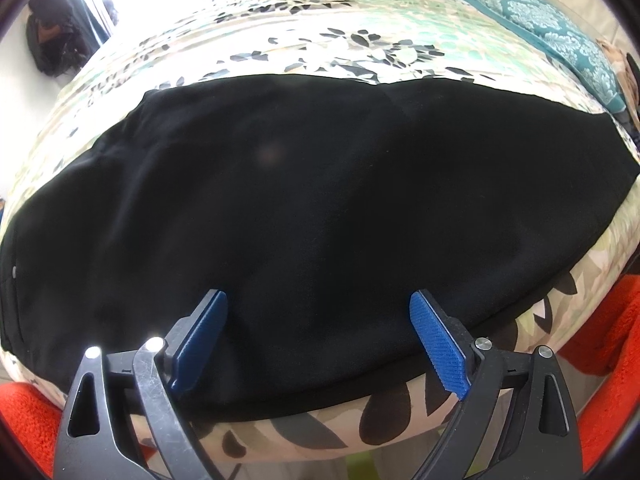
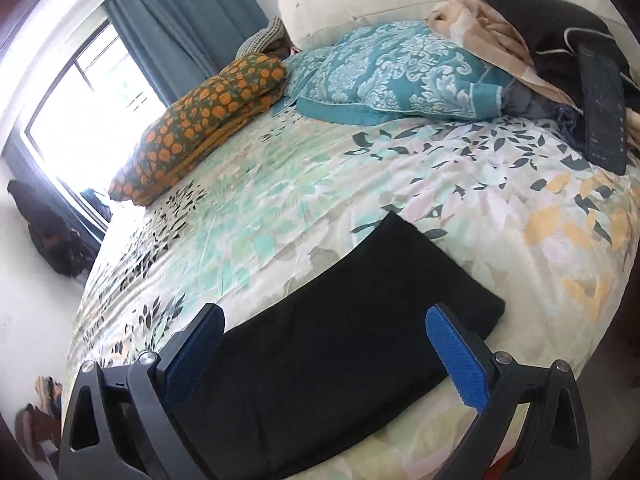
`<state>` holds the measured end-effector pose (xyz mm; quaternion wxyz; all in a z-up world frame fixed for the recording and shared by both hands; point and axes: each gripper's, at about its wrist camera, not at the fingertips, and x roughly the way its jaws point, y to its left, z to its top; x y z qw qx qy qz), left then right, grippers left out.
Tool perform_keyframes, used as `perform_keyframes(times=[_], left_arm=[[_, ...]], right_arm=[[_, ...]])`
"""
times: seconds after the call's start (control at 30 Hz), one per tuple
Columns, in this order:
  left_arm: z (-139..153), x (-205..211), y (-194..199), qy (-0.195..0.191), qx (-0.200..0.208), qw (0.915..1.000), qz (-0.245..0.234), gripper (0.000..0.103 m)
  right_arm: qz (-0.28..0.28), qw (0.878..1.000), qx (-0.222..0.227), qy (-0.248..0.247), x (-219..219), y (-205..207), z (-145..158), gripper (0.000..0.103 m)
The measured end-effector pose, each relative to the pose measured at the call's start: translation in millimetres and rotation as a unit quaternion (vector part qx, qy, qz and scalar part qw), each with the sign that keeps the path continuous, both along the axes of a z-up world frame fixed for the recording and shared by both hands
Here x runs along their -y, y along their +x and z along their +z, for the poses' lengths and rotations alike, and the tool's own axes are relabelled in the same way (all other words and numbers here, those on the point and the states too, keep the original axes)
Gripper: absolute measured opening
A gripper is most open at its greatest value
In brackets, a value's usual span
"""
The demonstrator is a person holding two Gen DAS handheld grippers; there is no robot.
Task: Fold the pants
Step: 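Grasp the trouser hems with the right tool and lift them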
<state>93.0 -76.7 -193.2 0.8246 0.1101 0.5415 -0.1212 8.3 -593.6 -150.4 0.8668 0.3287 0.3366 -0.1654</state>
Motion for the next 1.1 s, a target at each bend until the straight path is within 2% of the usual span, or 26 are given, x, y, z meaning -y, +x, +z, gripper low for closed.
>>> perform_keyframes(times=[0.13,0.27,0.37,0.43,0.6,0.67,0.8,0.9,0.93,1.0,1.03,1.1], left_arm=[[1.2,-1.8,0.7,0.004,-0.001,1.0000,0.002,0.094],[-0.4,-4.5,2.5,0.003,-0.003,0.9999,0.011,0.094],[-2.3,-3.8,4.2,0.004,-0.004,0.9998,0.017,0.094],[-2.3,-2.2,5.1,0.008,-0.003,0.9999,0.014,0.094],[-1.3,-2.2,6.3,0.009,-0.005,0.9999,0.012,0.094],[-1.3,-2.8,6.4,0.007,-0.005,0.9998,0.016,0.095],[-2.9,-1.2,7.7,0.007,-0.003,0.9998,0.021,0.097],[-2.9,-0.2,8.1,0.009,-0.003,0.9997,0.022,0.097],[-2.7,0.1,8.1,0.009,-0.003,0.9997,0.021,0.097],[-2.8,-0.5,7.9,0.007,-0.003,0.9998,0.020,0.097],[-2.9,-1.1,7.9,0.006,-0.002,0.9998,0.020,0.097],[-2.8,-1.6,7.7,0.005,-0.002,0.9998,0.020,0.097]], right_arm=[[0.042,0.998,-0.013,0.040,56.2,4.4,-13.7,0.100],[0.026,0.991,-0.023,0.127,106.3,-7.1,-33.5,0.100],[0.047,0.980,-0.018,0.191,113.0,-9.0,-49.6,0.100],[0.060,0.977,-0.027,0.205,106.7,-6.4,-58.7,0.100],[0.097,0.973,-0.034,0.206,91.0,0.0,-68.9,0.100],[0.112,0.967,-0.025,0.227,90.6,-0.4,-72.1,0.096],[0.118,0.966,-0.047,0.224,92.7,4.0,-79.9,0.089],[0.123,0.970,-0.068,0.200,89.2,11.0,-80.9,0.082],[0.130,0.971,-0.082,0.182,86.9,14.1,-80.1,0.076],[0.140,0.972,-0.108,0.154,84.4,16.5,-79.4,0.048],[0.143,0.969,-0.104,0.170,85.5,16.2,-82.0,0.027],[0.143,0.970,-0.093,0.171,85.4,13.9,-80.0,0.024]])
